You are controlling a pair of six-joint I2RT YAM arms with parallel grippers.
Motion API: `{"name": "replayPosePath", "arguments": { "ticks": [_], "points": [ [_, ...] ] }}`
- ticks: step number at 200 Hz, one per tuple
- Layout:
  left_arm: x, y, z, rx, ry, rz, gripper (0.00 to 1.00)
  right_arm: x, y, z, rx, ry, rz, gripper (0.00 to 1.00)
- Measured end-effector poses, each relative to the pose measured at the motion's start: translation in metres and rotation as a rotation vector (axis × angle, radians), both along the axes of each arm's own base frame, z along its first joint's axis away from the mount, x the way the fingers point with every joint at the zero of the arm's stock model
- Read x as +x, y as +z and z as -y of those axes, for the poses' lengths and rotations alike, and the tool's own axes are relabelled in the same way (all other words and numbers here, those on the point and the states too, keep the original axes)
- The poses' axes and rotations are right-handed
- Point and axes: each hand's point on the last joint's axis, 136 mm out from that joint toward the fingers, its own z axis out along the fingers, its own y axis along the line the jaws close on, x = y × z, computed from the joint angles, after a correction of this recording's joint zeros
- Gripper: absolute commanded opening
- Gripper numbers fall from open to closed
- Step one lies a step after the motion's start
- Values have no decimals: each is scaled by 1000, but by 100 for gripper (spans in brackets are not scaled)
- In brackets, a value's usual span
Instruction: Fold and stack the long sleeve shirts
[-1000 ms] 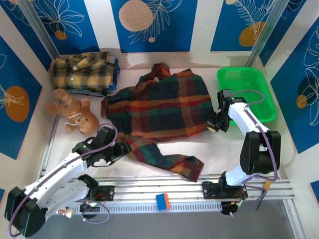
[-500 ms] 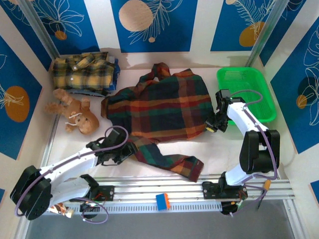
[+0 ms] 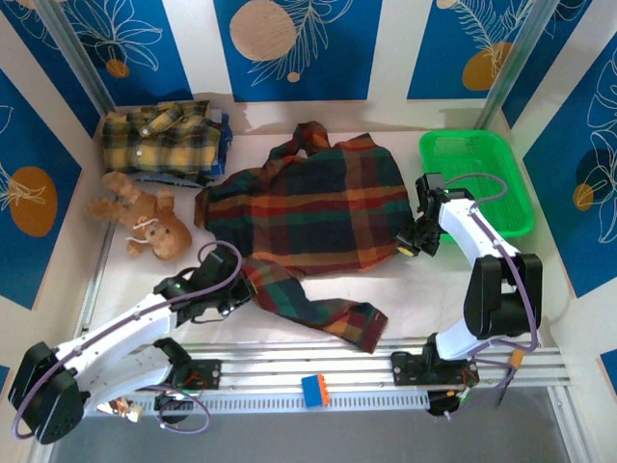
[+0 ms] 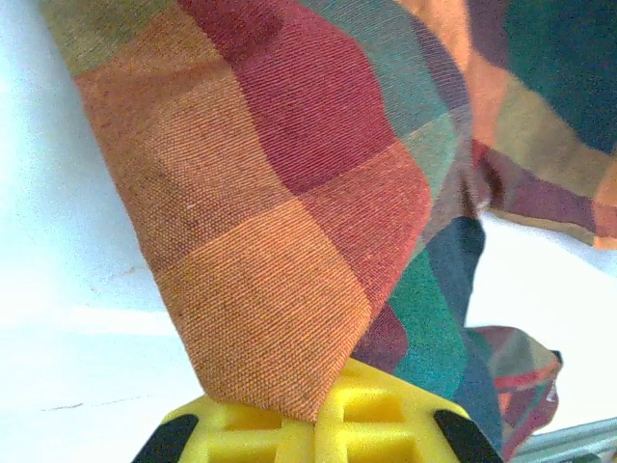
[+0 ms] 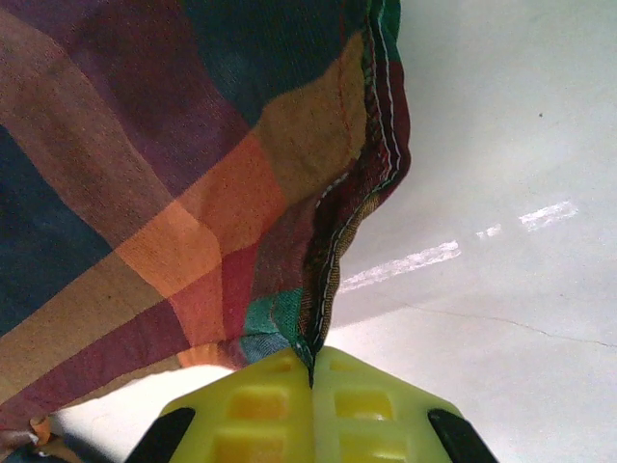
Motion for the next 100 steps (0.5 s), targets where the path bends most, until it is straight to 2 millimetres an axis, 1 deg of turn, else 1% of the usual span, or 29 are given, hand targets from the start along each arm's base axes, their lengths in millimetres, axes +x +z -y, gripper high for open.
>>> {"name": "replayPosePath", "arguments": {
  "ticks": [25,71,88,100],
  "points": [
    [6,18,0,-5,6,33,1,-3,5,0,0,0,8,0],
    [24,50,-1,-34,35,80,0,-12,5,5,-22,-1,-27,0],
    [28,58,-3,-37,42,78,0,-13,6,9,-29,-3,-33,0],
    [27,60,-5,-29,36,72,0,-11,9,12,-31,-5,-27,0]
  ]
}}
